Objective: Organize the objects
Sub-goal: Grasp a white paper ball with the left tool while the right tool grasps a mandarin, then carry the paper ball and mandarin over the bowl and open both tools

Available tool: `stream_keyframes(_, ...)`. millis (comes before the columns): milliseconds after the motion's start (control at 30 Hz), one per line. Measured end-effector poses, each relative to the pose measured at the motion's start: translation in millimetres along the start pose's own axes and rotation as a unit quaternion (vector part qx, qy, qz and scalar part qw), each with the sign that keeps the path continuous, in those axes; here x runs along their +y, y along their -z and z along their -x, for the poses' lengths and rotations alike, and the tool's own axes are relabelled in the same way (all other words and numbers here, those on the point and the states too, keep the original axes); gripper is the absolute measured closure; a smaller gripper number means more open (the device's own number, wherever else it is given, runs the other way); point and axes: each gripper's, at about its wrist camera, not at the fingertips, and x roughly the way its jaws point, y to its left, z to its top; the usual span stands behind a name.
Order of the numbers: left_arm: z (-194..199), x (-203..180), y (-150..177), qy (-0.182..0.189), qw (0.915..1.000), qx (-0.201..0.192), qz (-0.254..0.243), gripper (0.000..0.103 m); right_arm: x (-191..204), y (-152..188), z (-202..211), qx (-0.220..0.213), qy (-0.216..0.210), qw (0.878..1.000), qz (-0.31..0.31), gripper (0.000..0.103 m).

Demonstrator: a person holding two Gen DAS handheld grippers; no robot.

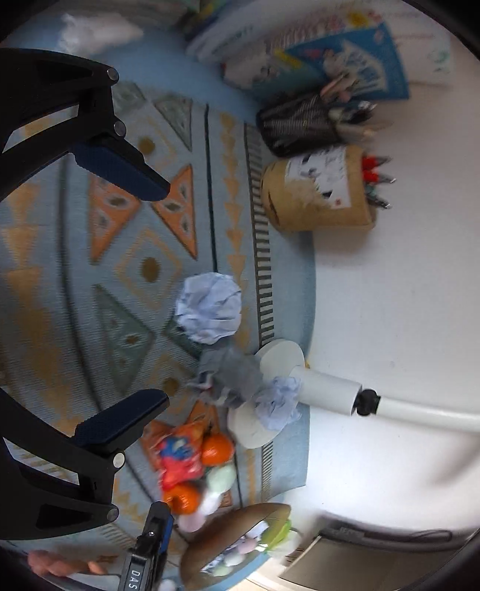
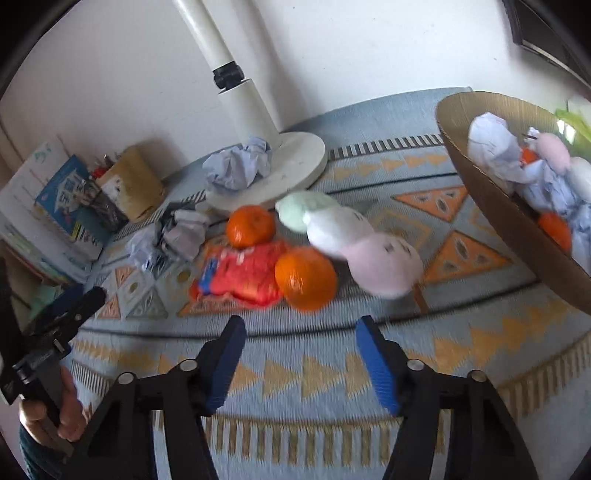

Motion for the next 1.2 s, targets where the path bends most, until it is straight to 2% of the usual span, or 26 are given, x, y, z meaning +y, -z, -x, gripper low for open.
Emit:
stream_keyframes(167, -32, 1, -15, -0.002, 1.0, 0.009, -0.002, 0.001, -5, -17, -18, -0.004, -0.031, 0.999, -0.021, 0.045)
stream_keyframes(267, -46, 1, -20, -0.001, 0.9999, 0.014, -0.005, 0.002, -8, -16, -25, -0.014, -0.03, 0.999, -0.024, 0.053)
stream_keyframes(333, -52, 0, -22, 0.011, 0.9997, 0.022, -0.009, 0.011, -9, -17, -22, -0.022, -0.03, 0.999, -0.026, 0.062)
stream_keyframes(367, -53, 0, -23, 0.013, 0.9996, 0.024, -0.01, 0.023, -11, -16, -21, -0.023, -0.028, 0.999, -0.028, 0.065)
stream_keyframes(400, -57, 0, -23, 0.011, 0.9995, 0.029, -0.01, 0.043, -13, -16, -21, -0.022, -0.027, 0.999, -0.033, 0.066)
stream_keyframes(433, -60, 0, -23, 0.017, 0.9991, 0.039, -0.01, 0.053, -14, -16, -20, -0.024, -0.03, 0.999, -0.036, 0.066)
stream_keyframes(467, -62, 1, -23, 0.019, 0.9988, 0.046, -0.006, 0.053, -13, -16, -20, -0.026, -0.031, 0.999, -0.035, 0.066)
stream_keyframes(533, -55, 2, -22, 0.022, 0.9992, 0.034, -0.002, 0.053, -12, -15, -14, -0.039, -0.031, 0.998, -0.031, 0.066)
stream_keyframes(633, -43, 3, -14, 0.011, 0.9995, 0.03, 0.005, 0.053, -6, -11, -4, -0.059, -0.025, 0.998, -0.012, 0.066)
stream_keyframes(733, -16, -4, 0, 0.014, 0.9996, 0.024, 0.009, 0.053, 6, 0, 10, -0.063, -0.016, 0.998, 0.023, 0.066)
stream_keyframes(867, 37, -24, 30, 0.027, 0.9996, 0.005, 0.01, 0.053, 11, 27, 43, -0.068, -0.041, 0.995, 0.059, 0.066)
stream_keyframes(1033, 70, -65, 71, 0.051, 0.9984, 0.003, 0.022, 0.053, 9, 64, 76, -0.045, -0.026, 0.99, 0.132, 0.066)
stream_keyframes(1200, 71, -95, 96, 0.038, 0.9992, -0.002, 0.015, 0.053, 0, 87, 76, -0.022, -0.014, 0.985, 0.171, 0.066)
